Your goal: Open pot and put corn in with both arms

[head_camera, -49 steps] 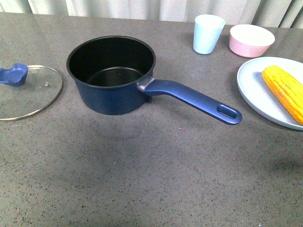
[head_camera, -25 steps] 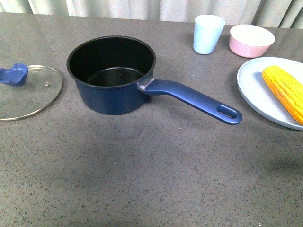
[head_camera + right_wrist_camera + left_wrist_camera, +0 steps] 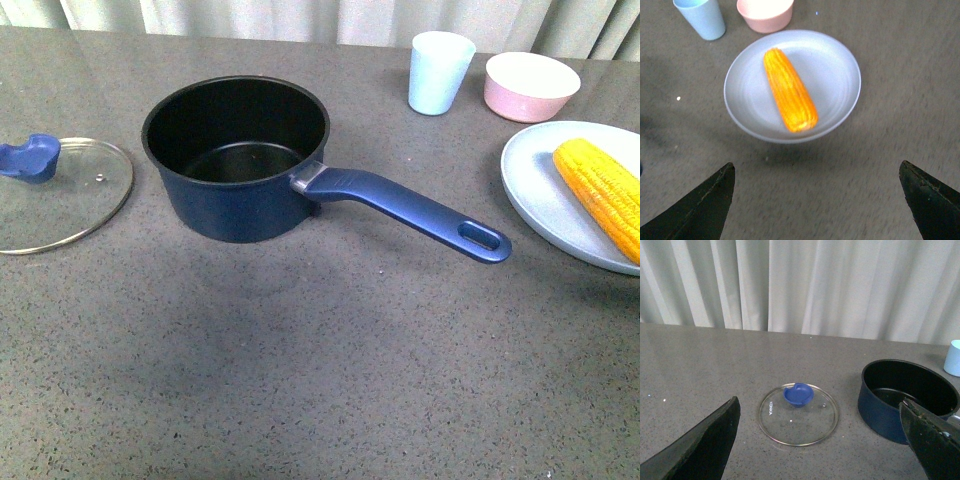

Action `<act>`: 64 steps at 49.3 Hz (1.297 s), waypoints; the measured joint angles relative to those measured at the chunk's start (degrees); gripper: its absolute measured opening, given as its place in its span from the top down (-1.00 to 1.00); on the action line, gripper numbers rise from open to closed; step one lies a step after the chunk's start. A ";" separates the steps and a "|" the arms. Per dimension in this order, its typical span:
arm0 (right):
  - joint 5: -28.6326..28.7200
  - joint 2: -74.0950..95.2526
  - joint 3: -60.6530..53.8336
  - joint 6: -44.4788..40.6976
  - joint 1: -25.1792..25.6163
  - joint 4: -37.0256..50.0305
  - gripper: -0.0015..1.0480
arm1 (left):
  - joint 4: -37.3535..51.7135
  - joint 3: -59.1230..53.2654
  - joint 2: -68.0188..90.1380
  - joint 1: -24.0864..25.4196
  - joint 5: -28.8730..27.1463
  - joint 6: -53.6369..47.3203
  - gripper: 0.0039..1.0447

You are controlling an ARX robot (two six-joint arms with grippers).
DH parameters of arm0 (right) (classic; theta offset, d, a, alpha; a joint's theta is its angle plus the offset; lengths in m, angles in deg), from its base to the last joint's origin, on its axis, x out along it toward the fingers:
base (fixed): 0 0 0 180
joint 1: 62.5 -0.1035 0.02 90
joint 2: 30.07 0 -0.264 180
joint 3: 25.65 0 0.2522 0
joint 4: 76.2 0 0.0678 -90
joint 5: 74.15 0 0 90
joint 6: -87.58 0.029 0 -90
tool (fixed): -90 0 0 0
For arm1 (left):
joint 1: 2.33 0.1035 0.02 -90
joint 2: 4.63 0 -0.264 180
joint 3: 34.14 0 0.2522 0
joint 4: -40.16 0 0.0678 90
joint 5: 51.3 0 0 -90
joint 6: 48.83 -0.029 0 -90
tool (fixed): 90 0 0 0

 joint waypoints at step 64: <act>-0.37 68.08 33.05 -9.88 -5.95 16.76 0.19 | 0.00 0.00 0.00 0.00 0.00 0.02 -0.84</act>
